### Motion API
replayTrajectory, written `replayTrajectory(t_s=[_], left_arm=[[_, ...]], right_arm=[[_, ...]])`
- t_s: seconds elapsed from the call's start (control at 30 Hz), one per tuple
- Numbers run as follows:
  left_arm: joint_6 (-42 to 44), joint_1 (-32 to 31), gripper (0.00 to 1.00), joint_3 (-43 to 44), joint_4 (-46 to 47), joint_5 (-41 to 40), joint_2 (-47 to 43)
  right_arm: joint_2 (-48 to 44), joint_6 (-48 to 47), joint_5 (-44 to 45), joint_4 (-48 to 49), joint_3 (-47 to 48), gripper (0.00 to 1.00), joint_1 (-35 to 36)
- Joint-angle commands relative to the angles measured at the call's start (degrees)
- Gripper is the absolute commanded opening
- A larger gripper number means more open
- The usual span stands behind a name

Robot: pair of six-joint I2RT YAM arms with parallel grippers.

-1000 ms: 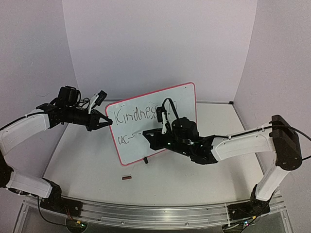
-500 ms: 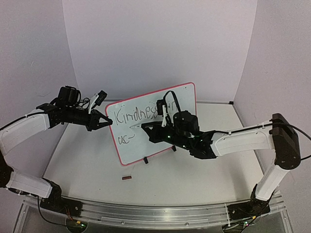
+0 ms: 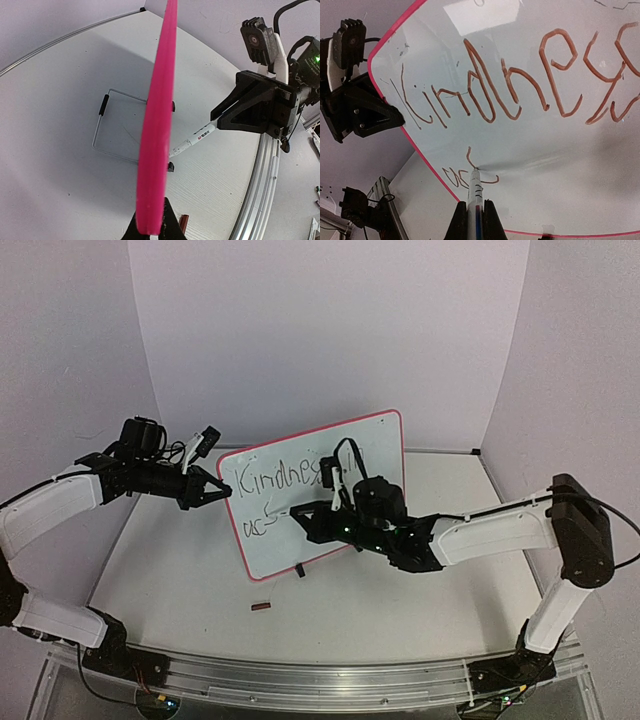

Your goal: Write a sentence on the whiteboard

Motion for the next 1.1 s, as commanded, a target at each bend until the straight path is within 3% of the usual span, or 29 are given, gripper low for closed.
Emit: replayTrajectory(t_s=[0.0, 0.63, 1.07], left_arm=[[2.4, -1.0, 0.00, -0.1, -3.2, -2.5, 1.6], [2.3, -1.2, 0.00, 0.0, -3.2, -2.5, 1.9], [2.4, -1.2, 0.00, -0.1, -3.2, -2.8, 1.8]], right_arm=[[1.1, 1.3, 0.3, 0.7, -1.5, 0.00, -0.2], [1.8, 1.9, 0.7, -0.3, -2.7, 0.00, -0.2], [-6.0, -0.7, 1.4, -2.9, -4.3, 0.00, -0.2]])
